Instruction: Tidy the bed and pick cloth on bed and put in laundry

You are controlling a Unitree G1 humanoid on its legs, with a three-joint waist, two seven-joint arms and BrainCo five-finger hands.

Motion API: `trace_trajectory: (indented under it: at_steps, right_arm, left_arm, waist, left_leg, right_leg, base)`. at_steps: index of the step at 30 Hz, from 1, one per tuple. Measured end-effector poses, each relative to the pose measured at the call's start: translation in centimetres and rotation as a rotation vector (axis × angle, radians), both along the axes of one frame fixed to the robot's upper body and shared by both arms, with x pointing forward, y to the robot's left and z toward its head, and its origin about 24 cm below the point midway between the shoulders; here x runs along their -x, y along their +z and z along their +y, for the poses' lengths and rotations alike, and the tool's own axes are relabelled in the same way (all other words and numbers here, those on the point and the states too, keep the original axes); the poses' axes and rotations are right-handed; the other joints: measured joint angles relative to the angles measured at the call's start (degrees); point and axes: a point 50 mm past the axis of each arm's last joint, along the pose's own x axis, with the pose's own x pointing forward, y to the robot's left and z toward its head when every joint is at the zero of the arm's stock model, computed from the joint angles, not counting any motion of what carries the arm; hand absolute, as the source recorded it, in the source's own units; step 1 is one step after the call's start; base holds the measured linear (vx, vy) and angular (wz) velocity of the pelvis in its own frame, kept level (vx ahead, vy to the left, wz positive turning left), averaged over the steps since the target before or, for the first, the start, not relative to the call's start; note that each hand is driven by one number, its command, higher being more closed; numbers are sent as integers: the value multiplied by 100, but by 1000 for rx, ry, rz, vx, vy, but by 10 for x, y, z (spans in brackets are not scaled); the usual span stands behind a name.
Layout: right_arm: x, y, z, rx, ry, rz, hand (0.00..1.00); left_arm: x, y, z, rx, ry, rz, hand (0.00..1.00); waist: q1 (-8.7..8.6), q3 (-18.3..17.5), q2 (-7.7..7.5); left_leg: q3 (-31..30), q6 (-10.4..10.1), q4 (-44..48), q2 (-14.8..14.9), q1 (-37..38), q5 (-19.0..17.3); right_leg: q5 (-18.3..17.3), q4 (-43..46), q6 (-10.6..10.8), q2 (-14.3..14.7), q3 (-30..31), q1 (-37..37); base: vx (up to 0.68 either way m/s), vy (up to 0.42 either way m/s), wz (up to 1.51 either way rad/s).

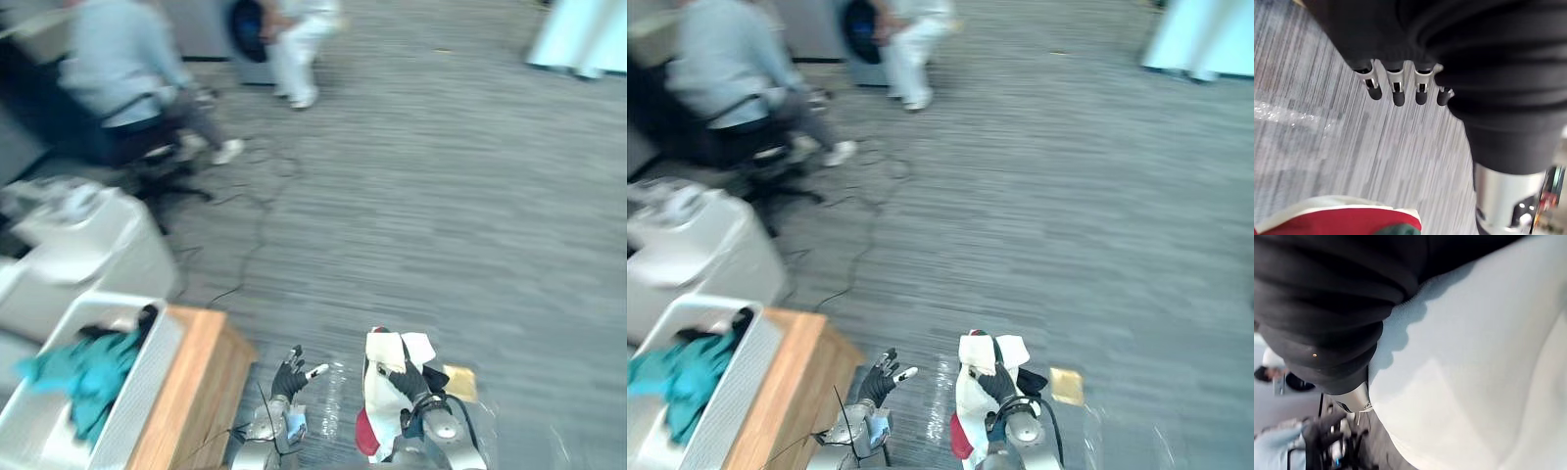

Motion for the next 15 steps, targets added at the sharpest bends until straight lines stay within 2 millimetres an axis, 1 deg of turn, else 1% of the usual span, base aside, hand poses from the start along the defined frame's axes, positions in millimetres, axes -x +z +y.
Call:
trace_trajectory:
  at_steps: [1, 2, 3, 4, 5, 6, 7, 8, 9, 10, 11, 12, 13, 14, 15]
  right_arm:
    - [-4, 3, -4, 18, 4, -14, 100]
    - [-6, 5, -8, 30, 1, -29, 100]
    - [-7, 7, -10, 33, 2, -37, 100]
    - [-10, 10, -7, 26, 9, -50, 100]
    - [-11, 10, -6, 23, 12, -55, 100]
    - [-12, 11, -5, 19, 15, -59, 100]
    - [-12, 13, -4, 10, 9, -66, 100]
    - [-13, 14, -3, 9, 11, -72, 100]
    - [-15, 17, 1, -7, 17, -86, 100]
    - [-18, 21, 8, -34, 27, -105, 100]
    - [-19, 23, 11, -50, 26, -116, 100]
    - [-19, 29, 17, -80, 18, -147, 100]
    - [-17, 33, 20, -106, 8, -176, 100]
    - [-16, 36, 20, -117, -2, -189, 100]
    - [-13, 39, 16, -133, -32, -205, 100]
  left_arm:
    - [-4, 2, 2, 0, 11, -8, 0]
    - [-3, 1, 2, 0, 11, -4, 0]
    - [-2, 0, 3, -2, 13, 0, 0]
    - [2, -2, 6, -10, 15, 14, 0]
    - [4, -4, 9, -15, 20, 23, 0]
    - [12, -8, 15, -32, 22, 47, 0]
    - [17, -10, 22, -51, 20, 62, 0]
    - [17, -10, 26, -65, 19, 61, 0]
    - [17, -10, 33, -96, 14, 60, 0]
    - [21, -12, 40, -112, 29, 71, 0]
    - [24, -13, 41, -117, 34, 80, 0]
    - [29, -15, 41, -125, 28, 92, 0]
    - [32, -16, 41, -126, 24, 99, 0]
    - [33, -18, 40, -127, 18, 107, 0]
    - [35, -20, 38, -131, 2, 121, 0]
  waist:
    - [7, -13, -18]
    - [22, -54, 49]
    - [21, -81, 98]
    - [33, -105, 34]
    - [41, -112, -11]
    - [47, -139, -91]
    - [-21, -153, -178]
    - [-46, -149, -226]
    - [-56, -143, -264]
    - [-67, -129, -237]
    - [-104, -126, -227]
    - [-178, -109, -179]
    - [-287, -137, -229]
    - [-339, -145, -255]
    - [-444, -155, -271]
  left_leg:
    - [743, 286, -317, -55, 6, -139]
    - [1483, 695, -484, -57, 16, -404]
    - [1672, 782, -553, -88, 5, -535]
    - [1486, 822, -647, -362, 1, -555]
    - [1318, 845, -716, -494, 3, -573]
    - [871, 856, -859, -800, 29, -580]
    - [391, 868, -975, -1089, 120, -589]
    - [169, 872, -991, -1192, 160, -599]
    - [-226, 849, -1017, -1284, 242, -609]
    - [-558, 767, -1151, -1299, 412, -555]
    - [-732, 707, -1233, -1304, 509, -512]
    - [-1100, 620, -1317, -1316, 626, -454]
    - [-1525, 556, -1400, -1406, 664, -390]
    - [-1734, 508, -1451, -1454, 669, -342]
    - [-2182, 417, -1501, -1506, 639, -264]
  right_leg:
    - [-58, 7, 91, -14, -671, 156]
    - [-158, 136, 206, -1, -1193, 268]
    - [-210, 251, 254, -4, -1408, 346]
    - [-331, 565, 399, -147, -1665, 479]
    - [-361, 806, 408, -276, -1714, 533]
    - [-368, 1587, 399, -662, -1683, 610]
    - [-246, 2711, 160, -1187, -1509, 573]
    - [-216, 3312, -71, -1393, -1221, 459]
    - [-484, 4294, -566, -1469, -328, -13]
    - [-677, 4604, -474, -1128, 771, -588]
    - [-752, 4538, -360, -902, 1225, -801]
    - [-867, 4187, -223, -574, 1877, -1130]
    - [-945, 3589, -156, -383, 2374, -1408]
    - [-959, 3226, -133, -289, 2683, -1552]
    - [-928, 2411, -78, -6, 3527, -1679]
  base:
    - [164, -7, 270]
    - [181, 23, 256]
    - [275, 66, 226]
    - [245, 77, 165]
    - [327, 116, 201]
    - [356, 138, 208]
    - [367, 124, 211]
    - [379, 49, 204]
    - [352, -45, 168]
    - [326, -66, 159]
    - [288, -89, 151]
    - [318, -160, 169]
    - [303, -196, 178]
    - [269, -268, 188]
    - [154, -285, 197]
